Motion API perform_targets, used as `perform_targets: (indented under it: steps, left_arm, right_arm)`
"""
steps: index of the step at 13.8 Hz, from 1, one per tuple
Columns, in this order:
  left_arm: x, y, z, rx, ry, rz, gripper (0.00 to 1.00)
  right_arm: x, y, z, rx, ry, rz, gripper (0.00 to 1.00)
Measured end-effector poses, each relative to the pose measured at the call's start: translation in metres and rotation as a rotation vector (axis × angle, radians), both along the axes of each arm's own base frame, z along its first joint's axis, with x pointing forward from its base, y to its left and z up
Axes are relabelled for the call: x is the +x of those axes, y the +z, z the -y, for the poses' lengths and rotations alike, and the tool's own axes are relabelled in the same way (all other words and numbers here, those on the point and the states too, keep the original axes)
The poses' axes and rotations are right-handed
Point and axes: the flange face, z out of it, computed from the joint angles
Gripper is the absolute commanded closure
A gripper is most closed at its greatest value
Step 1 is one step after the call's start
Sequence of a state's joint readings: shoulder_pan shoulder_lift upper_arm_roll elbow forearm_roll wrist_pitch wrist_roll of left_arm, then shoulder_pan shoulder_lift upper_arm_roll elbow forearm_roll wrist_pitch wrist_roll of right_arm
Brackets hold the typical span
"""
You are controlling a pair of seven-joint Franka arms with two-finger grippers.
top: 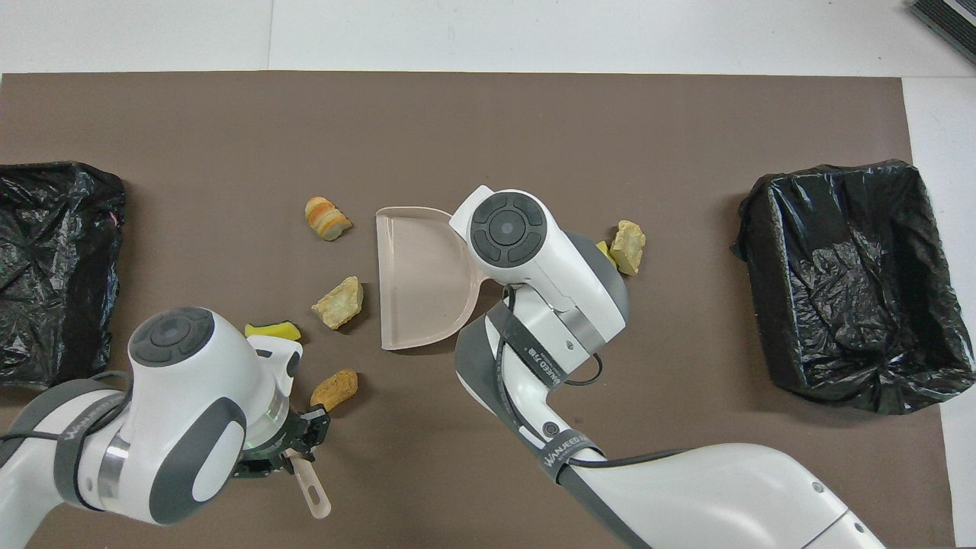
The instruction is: Sweep and dump trash in bin
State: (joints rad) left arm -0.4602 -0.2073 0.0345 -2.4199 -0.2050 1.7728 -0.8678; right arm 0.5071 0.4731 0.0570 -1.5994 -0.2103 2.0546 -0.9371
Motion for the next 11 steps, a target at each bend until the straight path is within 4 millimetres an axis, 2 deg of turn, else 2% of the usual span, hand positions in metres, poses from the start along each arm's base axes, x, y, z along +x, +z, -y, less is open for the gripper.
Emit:
perform_targets:
  steps: [2, 5, 8, 11]
  left_arm:
    - [-0.015, 0.0, 0.026, -0.014, 0.03, -0.009, 1.0]
    - [-0.017, -0.001, 0.045, -0.029, 0.166, 0.018, 1.0]
    - [0.001, -0.002, 0.043, -0.043, 0.29, 0.089, 1.0]
    - [0.036, 0.0, 0.022, -0.057, 0.39, 0.142, 1.0]
  right_arm:
    - [0.0, 0.0, 0.0, 0.0, 0.0, 0.0, 1.0]
    - [0.0, 0.0, 0.0, -0.001, -0.001, -0.001, 1.0]
    - [0.002, 0.0, 0.004, -0.014, 0.001, 0.004, 1.0]
    - [0.003, 0.0, 0.007, -0.022, 0.002, 0.008, 1.0]
